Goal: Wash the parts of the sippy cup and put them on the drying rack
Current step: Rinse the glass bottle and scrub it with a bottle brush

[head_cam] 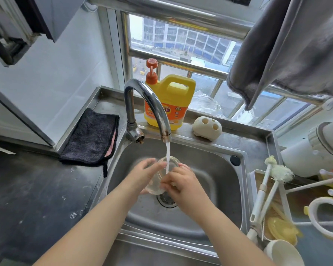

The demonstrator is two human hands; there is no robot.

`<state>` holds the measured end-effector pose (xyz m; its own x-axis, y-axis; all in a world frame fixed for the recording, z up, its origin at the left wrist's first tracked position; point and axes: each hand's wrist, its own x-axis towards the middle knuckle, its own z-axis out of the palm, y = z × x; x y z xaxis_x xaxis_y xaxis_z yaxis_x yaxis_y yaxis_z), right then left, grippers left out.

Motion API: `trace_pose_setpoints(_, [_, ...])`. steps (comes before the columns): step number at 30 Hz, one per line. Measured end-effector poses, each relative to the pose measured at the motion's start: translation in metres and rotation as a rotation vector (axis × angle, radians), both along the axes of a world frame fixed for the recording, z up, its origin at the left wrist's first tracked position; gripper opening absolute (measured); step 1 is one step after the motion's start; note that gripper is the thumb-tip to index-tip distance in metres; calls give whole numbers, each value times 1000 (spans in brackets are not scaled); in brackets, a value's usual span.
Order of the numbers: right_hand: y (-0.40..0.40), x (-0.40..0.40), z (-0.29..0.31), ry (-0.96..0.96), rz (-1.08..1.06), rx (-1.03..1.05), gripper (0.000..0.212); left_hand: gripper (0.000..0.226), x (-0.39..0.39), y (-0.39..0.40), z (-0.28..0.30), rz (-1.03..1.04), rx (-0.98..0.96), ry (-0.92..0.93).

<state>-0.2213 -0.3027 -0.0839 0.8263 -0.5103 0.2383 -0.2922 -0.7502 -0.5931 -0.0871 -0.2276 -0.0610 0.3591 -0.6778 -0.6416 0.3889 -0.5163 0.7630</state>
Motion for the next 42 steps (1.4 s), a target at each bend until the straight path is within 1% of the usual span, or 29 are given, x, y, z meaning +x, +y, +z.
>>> trace_pose_setpoints(1, [-1,-2,5,-27,-47,110,21,48,1,0,1,-42,18,-9])
trace_pose_setpoints(2, [-2,-3,11,-50,-110,253,23,46,1,1,1,-82,14,9])
trace_pose_setpoints(4, [-2,-1,22,-79,-233,553,30,61,2,4,-5,-158,-57,94])
trace_pose_setpoints(6, [-4,2,29,-116,-330,714,43,70,-1,9,-7,-169,-142,151])
trace_pose_setpoints(7, [-5,4,30,-127,-360,752,48,70,-2,10,-8,-158,-160,162])
trace_pose_setpoints(9, [-8,11,29,-136,-423,804,56,62,-6,11,-6,-129,-166,167])
trace_pose_setpoints(11, [-9,18,24,-118,-444,863,58,56,-8,10,-3,-92,-158,129])
trace_pose_setpoints(13, [-12,23,23,-77,-377,890,46,55,-5,10,0,-29,-125,131])
trace_pose_setpoints(15, [-16,21,27,-48,-234,913,30,52,5,14,1,-20,-88,205])
trace_pose_setpoints(16, [-19,18,29,-26,-159,915,25,50,11,18,3,-47,-74,261])
trace_pose_setpoints(18, [-26,11,29,29,-58,911,23,54,22,24,3,-114,-52,352])
trace_pose_setpoints(20, [-26,10,26,5,-70,926,24,63,24,25,3,-117,-65,361])
trace_pose_setpoints(21, [-24,13,25,-37,-124,942,25,64,21,23,2,-68,-79,312])
trace_pose_setpoints(22, [-21,16,24,-81,-197,959,24,63,17,21,3,-10,-92,210])
trace_pose_setpoints(23, [-17,20,24,-117,-270,973,23,64,13,19,3,4,-106,43])
trace_pose_setpoints(24, [-14,23,24,-130,-342,980,23,66,9,17,2,-49,-101,-185])
trace_pose_setpoints(27, [-9,32,24,-119,-498,1049,22,84,6,15,-9,-369,6,-876])
trace_pose_setpoints(28, [-7,34,26,-114,-516,1071,22,90,4,14,-10,-470,63,-1053])
trace_pose_setpoints(29, [-7,36,27,-109,-516,1077,22,93,4,12,-11,-529,96,-1166])
trace_pose_setpoints(30, [-7,37,28,-101,-496,1069,22,94,4,10,-12,-537,86,-1197])
trace_pose_setpoints(31, [-7,37,30,-98,-456,1057,21,93,6,8,-11,-509,54,-1156])
trace_pose_setpoints(33, [-11,31,33,-101,-336,1029,17,84,12,7,-5,-403,-20,-976])
trace_pose_setpoints(36, [-21,17,35,-100,-195,993,14,68,23,8,-1,-333,-111,-624])
trace_pose_setpoints(37, [-23,14,35,-94,-179,978,15,67,23,8,0,-344,-117,-587])
trace_pose_setpoints(38, [-22,12,34,-89,-179,954,17,70,22,8,0,-376,-98,-628])
trace_pose_setpoints(39, [-21,13,34,-89,-199,926,17,77,19,6,-1,-416,-66,-745])
trace_pose_setpoints(41, [-16,20,31,-102,-275,874,17,98,9,1,-3,-500,42,-1046])
trace_pose_setpoints(42, [-13,24,31,-113,-311,861,18,103,3,-1,-4,-503,97,-1154])
